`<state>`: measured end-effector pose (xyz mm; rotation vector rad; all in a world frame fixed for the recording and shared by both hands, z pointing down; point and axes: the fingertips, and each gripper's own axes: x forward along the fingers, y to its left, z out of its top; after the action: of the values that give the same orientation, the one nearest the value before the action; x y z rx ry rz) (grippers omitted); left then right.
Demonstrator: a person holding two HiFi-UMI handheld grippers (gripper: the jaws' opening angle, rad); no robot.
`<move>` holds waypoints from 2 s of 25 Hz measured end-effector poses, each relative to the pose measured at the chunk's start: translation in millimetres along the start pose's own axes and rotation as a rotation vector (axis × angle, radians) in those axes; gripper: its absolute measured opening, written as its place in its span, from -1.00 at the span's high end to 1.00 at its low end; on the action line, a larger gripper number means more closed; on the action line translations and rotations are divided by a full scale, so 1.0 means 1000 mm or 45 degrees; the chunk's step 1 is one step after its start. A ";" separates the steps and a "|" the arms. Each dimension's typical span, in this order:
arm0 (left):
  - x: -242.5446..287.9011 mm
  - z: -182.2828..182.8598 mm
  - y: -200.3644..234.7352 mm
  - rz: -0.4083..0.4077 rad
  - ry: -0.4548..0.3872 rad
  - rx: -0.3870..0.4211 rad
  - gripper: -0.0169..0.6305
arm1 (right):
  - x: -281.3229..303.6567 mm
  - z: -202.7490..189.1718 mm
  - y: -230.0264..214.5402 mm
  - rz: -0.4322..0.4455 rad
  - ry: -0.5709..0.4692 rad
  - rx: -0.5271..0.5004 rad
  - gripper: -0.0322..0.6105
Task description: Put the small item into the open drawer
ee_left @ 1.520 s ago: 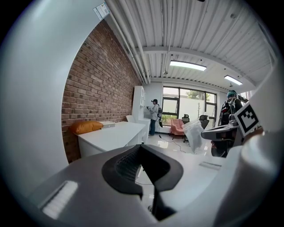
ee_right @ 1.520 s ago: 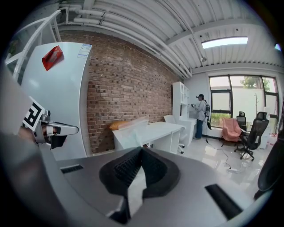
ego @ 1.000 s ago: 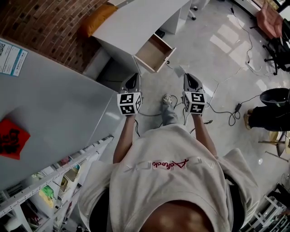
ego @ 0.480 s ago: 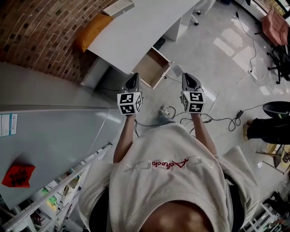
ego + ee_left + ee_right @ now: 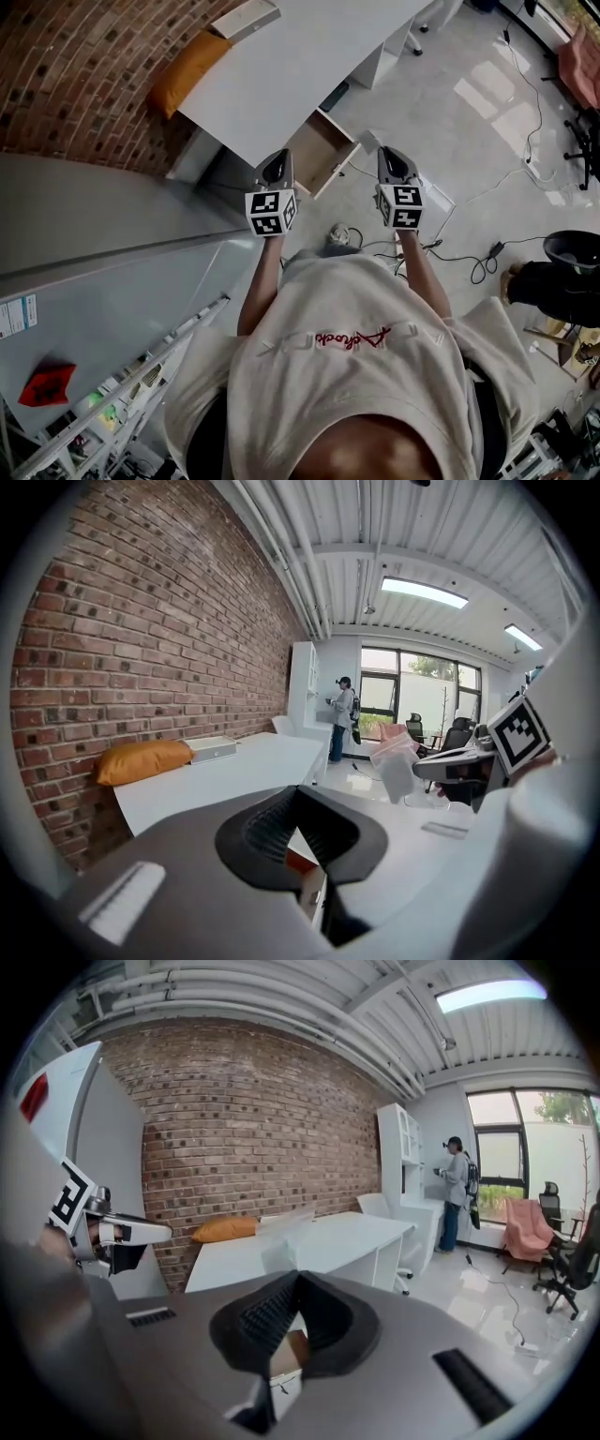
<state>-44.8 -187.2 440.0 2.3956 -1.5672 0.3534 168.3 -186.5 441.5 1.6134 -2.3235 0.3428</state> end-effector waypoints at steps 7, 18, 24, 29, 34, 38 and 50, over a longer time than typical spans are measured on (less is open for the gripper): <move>0.005 -0.014 0.008 0.026 0.050 -0.027 0.92 | 0.019 -0.004 0.005 0.045 0.034 -0.003 0.86; 0.002 -0.042 0.039 0.009 0.120 -0.056 0.92 | 0.039 -0.034 0.022 0.023 0.134 0.016 0.86; -0.003 -0.065 0.057 -0.010 0.162 -0.089 0.92 | 0.053 -0.051 0.040 0.019 0.190 0.014 0.87; -0.009 -0.094 0.062 -0.030 0.220 -0.118 0.92 | 0.059 -0.071 0.056 0.027 0.232 0.024 0.86; -0.016 -0.127 0.056 -0.064 0.290 -0.148 0.92 | 0.061 -0.094 0.068 0.035 0.280 0.041 0.86; -0.019 -0.157 0.058 -0.079 0.334 -0.177 0.92 | 0.066 -0.118 0.077 0.037 0.314 0.053 0.86; -0.028 -0.224 0.059 -0.075 0.442 -0.243 0.92 | 0.051 -0.192 0.107 0.080 0.462 0.100 0.86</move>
<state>-123.5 -109.5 645.6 2.0963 -1.3098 0.5478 70.3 -126.2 635.5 1.3777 -2.1066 0.6871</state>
